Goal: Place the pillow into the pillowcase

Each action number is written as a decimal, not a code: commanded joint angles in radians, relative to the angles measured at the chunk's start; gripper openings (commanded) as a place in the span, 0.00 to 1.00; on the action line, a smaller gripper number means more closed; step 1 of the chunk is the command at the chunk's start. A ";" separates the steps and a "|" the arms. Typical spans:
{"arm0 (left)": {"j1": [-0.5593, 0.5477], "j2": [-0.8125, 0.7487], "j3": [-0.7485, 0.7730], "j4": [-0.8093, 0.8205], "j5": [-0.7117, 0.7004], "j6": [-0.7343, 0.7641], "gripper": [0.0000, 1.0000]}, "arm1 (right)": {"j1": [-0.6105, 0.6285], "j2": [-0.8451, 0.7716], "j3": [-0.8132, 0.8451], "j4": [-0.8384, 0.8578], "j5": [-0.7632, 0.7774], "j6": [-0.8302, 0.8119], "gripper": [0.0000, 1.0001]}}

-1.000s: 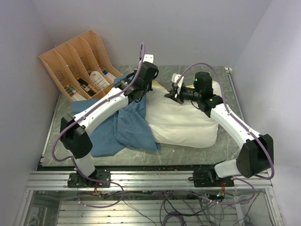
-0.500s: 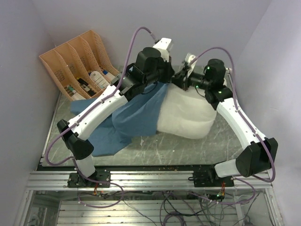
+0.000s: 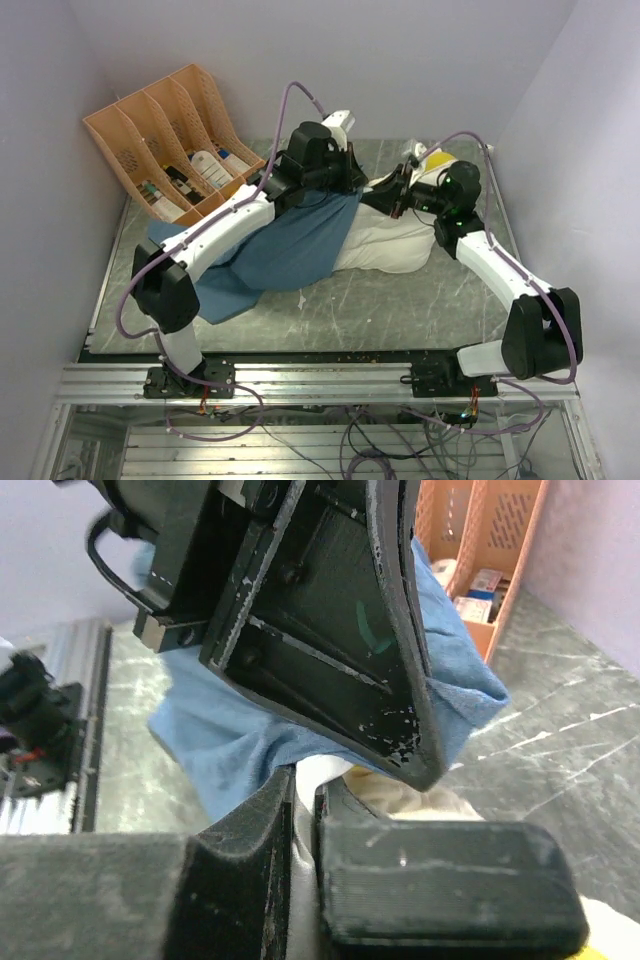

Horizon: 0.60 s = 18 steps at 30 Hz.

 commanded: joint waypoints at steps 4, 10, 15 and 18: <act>0.002 0.065 0.259 0.098 0.100 -0.085 0.07 | -0.134 -0.032 0.433 0.082 -0.146 0.342 0.00; 0.004 0.060 0.244 0.282 0.163 -0.221 0.07 | -0.100 -0.015 0.662 -0.523 0.055 -0.029 0.00; 0.014 0.125 0.071 0.405 0.203 -0.331 0.07 | -0.086 0.047 0.416 -0.507 0.142 -0.085 0.00; 0.033 0.218 0.039 0.435 0.257 -0.392 0.07 | -0.054 0.106 0.346 -0.516 0.216 -0.131 0.00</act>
